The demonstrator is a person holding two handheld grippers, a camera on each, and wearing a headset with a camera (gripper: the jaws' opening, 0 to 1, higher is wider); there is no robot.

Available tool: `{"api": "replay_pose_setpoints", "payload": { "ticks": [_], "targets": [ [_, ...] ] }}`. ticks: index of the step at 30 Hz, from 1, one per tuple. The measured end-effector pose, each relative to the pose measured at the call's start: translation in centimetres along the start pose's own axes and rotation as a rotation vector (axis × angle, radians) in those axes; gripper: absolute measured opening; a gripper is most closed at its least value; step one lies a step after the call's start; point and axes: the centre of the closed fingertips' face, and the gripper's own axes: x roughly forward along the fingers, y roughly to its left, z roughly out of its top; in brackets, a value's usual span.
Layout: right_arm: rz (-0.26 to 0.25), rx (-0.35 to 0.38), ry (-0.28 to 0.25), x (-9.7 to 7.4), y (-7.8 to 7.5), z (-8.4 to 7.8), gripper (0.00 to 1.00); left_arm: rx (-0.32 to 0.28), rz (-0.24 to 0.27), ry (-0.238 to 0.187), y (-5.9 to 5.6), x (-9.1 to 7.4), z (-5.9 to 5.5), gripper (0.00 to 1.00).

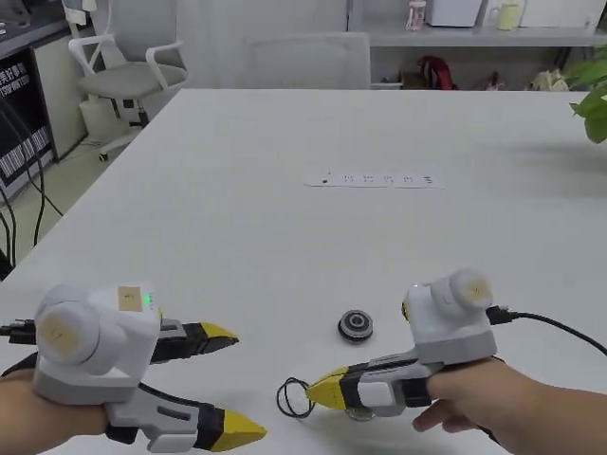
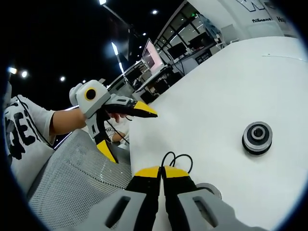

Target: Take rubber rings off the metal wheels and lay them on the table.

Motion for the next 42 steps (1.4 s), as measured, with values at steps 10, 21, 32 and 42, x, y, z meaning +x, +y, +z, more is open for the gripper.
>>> {"api": "replay_pose_setpoints", "payload": {
  "ticks": [10,21,32,42],
  "targets": [
    [-0.071,-0.035,-0.003,-0.8,-1.4,-0.1,0.06,-0.005,0.001,0.007,0.0,0.0,-0.3,0.66],
    [-0.082,-0.144,0.037,-0.6,-1.0,-0.2,0.21,-0.004,-0.004,0.012,0.0,0.2,-0.3,0.65],
    [-0.096,-0.225,0.057,-0.8,-0.9,-0.2,0.34,-0.003,-0.006,0.020,0.1,0.2,-0.5,0.65],
    [-0.108,-0.235,0.044,-1.6,-1.1,0.3,0.36,-0.005,-0.008,0.018,0.3,0.5,-0.2,0.65]
  ]
}}
